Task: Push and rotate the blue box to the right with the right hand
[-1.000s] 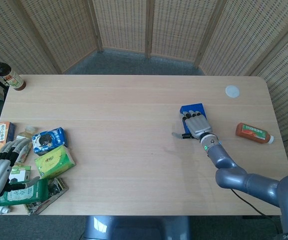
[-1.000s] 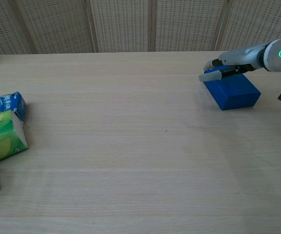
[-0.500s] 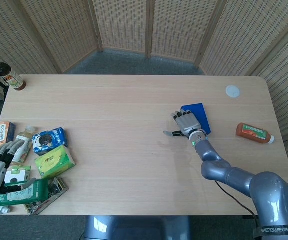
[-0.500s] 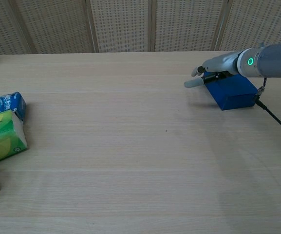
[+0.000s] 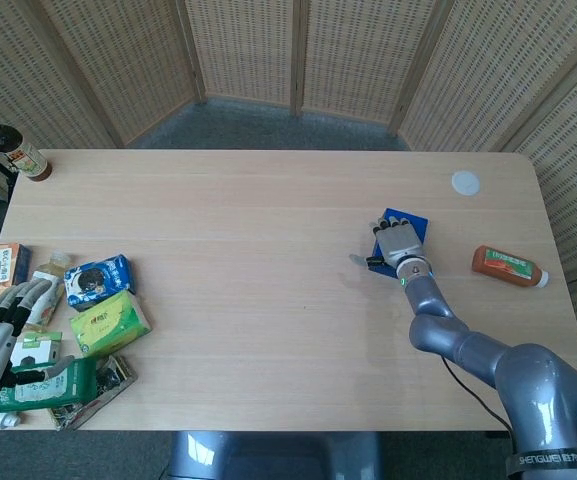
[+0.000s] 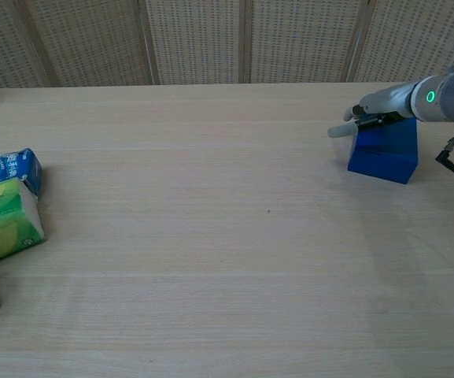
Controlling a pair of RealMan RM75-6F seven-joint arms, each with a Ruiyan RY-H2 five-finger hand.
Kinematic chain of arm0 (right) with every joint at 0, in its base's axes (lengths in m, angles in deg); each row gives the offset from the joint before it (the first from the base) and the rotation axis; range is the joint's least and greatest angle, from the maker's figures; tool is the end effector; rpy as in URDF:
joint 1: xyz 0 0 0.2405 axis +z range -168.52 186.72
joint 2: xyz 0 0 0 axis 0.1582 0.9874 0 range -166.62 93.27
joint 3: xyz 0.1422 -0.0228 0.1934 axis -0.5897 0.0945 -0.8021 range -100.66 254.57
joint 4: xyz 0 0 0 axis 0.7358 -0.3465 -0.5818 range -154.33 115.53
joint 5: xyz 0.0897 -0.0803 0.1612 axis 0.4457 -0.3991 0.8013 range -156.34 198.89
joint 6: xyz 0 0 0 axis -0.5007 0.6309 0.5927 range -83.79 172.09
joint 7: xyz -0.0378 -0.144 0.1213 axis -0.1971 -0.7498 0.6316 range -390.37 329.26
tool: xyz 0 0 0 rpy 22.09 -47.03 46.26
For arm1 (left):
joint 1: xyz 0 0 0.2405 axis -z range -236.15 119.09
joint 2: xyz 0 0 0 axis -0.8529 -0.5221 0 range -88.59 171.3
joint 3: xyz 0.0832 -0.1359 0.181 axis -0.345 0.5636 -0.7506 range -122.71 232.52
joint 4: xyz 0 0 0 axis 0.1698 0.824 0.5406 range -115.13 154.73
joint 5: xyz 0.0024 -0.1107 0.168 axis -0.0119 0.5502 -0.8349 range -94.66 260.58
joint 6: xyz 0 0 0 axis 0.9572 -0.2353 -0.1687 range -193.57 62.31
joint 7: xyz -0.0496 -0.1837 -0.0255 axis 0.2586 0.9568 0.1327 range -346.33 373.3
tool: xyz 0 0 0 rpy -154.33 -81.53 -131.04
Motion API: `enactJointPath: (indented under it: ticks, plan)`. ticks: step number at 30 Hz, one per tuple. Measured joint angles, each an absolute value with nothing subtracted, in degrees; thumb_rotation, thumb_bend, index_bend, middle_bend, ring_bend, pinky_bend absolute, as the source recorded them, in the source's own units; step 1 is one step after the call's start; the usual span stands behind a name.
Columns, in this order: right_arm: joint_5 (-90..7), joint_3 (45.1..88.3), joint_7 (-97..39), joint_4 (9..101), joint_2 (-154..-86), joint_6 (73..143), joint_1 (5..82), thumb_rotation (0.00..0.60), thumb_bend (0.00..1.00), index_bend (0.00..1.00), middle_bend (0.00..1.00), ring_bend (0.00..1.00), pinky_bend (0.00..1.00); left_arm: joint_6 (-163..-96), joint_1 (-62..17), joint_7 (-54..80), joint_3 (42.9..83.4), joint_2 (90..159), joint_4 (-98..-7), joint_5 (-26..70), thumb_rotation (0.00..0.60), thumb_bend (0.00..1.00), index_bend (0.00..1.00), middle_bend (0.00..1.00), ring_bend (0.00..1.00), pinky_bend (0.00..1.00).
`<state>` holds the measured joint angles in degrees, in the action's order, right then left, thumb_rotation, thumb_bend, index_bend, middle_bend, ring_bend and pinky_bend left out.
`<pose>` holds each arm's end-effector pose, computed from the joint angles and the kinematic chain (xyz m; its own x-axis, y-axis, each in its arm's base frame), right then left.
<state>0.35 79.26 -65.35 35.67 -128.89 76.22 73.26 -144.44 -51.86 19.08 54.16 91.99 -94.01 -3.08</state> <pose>-0.2017 -0.4776 -0.0248 0.6646 -0.4758 0.5761 -0.7123 -0.1706 0.6808 -0.2412 0.2144 0.1654 0.1757 0.1778 0.9683 0.9844 -0.0206 -0.1748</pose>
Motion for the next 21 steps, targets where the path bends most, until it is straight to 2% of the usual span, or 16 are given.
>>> enactJointPath:
  ticks: [6, 10, 12, 15, 17, 19, 21]
  plan:
    - [1.6, 79.4, -66.1, 38.4, -126.5, 77.4, 73.0, 0.018, 0.22, 0.00, 0.00, 0.00, 0.00, -144.5, -51.8, 19.2, 54.3, 92.0, -94.0, -3.2, 0.466, 0.23, 0.00, 0.00, 0.00, 0.00]
    - [-2.2, 79.2, -65.6, 40.5, -124.7, 77.7, 72.7, 0.026, 0.22, 0.00, 0.00, 0.00, 0.00, -144.4, -51.7, 19.2, 54.3, 92.2, -94.0, -3.3, 0.463, 0.23, 0.00, 0.00, 0.00, 0.00]
    - [-5.1, 79.0, -64.8, 41.7, -123.7, 77.6, 72.4, 0.052, 0.22, 0.00, 0.00, 0.00, 0.00, -144.4, -51.7, 19.2, 54.3, 92.3, -94.0, -3.4, 0.465, 0.23, 0.00, 0.00, 0.00, 0.00]
    - [-9.9, 78.9, -63.3, 42.6, -122.5, 77.3, 71.7, 0.154, 0.22, 0.00, 0.00, 0.00, 0.00, -144.5, -51.7, 19.0, 54.3, 92.1, -94.2, -3.6, 0.463, 0.23, 0.00, 0.00, 0.00, 0.00]
    - [-13.5, 78.7, -61.9, 42.8, -122.1, 77.2, 71.1, 0.250, 0.23, 0.00, 0.00, 0.00, 0.00, -144.7, -51.8, 19.0, 54.3, 92.0, -94.4, -3.6, 0.465, 0.23, 0.00, 0.00, 0.00, 0.00]
    - [-16.9, 78.5, -60.5, 42.7, -121.9, 77.1, 70.5, 0.392, 0.24, 0.00, 0.00, 0.00, 0.00, -144.8, -51.9, 19.0, 54.2, 91.8, -94.6, -3.7, 0.465, 0.23, 0.00, 0.00, 0.00, 0.00]
    - [-21.1, 78.4, -58.8, 42.4, -121.8, 77.1, 69.7, 0.497, 0.24, 0.00, 0.00, 0.00, 0.00, -144.8, -51.9, 19.1, 54.2, 91.5, -94.8, -3.8, 0.463, 0.23, 0.00, 0.00, 0.00, 0.00]
